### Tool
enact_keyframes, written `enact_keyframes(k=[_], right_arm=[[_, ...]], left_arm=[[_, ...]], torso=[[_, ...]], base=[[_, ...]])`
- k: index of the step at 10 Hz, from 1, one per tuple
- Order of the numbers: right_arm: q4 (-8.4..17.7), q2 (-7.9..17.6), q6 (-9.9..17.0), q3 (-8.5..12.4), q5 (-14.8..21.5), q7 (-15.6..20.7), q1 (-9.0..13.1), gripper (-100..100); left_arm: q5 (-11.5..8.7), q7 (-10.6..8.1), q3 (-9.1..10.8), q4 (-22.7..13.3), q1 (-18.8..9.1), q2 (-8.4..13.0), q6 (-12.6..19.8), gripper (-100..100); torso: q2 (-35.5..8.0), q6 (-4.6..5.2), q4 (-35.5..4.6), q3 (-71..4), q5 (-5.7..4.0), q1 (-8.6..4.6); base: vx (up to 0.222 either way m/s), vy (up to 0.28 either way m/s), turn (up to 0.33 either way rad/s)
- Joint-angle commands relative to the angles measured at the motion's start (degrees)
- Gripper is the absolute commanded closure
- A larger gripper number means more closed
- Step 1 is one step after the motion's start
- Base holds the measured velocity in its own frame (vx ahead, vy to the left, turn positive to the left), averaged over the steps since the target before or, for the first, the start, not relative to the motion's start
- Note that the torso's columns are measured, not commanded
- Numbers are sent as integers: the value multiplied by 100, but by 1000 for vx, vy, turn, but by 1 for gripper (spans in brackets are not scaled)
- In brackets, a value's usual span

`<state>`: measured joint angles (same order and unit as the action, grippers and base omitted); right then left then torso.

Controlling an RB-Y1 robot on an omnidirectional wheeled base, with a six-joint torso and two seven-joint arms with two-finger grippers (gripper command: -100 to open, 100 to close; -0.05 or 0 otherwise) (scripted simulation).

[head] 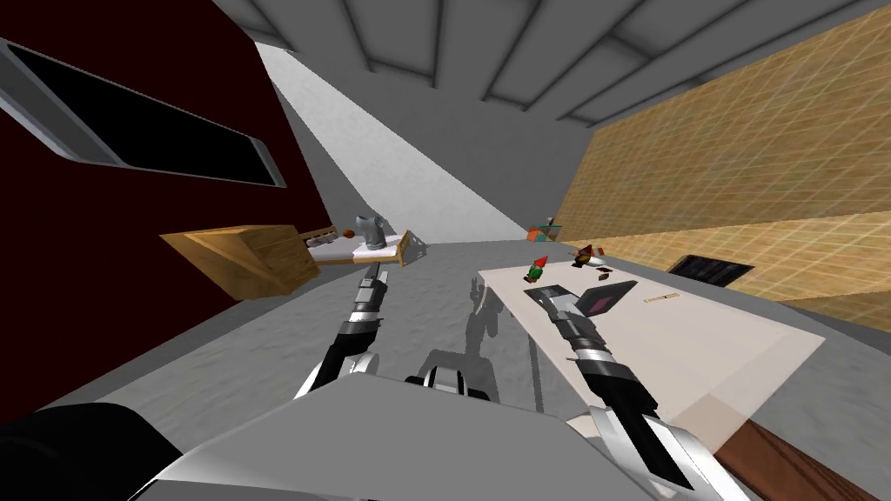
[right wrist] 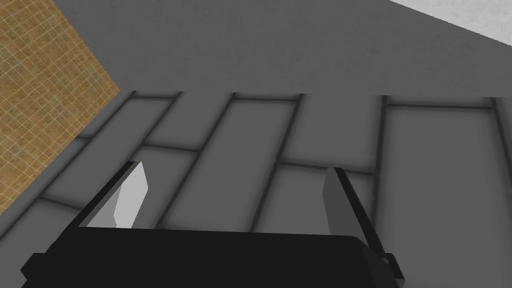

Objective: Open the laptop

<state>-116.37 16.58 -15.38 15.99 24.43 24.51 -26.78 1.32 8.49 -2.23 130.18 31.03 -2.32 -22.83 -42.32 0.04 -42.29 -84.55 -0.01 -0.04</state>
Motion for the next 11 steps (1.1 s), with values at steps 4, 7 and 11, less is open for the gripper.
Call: enact_keyframes(k=[4,7,11], right_arm=[[372,224,326,281,681,852,49,-100],[651,402,547,435,1203,1369,91,-100],[922,557,744,558,1722,1908,129,-100]], left_arm=[[0,0,1,0,0,0,0,0],[0,0,1,0,0,1,0,0],[0,0,1,0,0,1,0,0]], torso=[[4,-1,1,-3,0,0],[4,-3,1,-2,-4,-10],[3,-4,0,-1,0,1]], base=[[49,-22,132],[46,-96,123],[20,-110,74]])
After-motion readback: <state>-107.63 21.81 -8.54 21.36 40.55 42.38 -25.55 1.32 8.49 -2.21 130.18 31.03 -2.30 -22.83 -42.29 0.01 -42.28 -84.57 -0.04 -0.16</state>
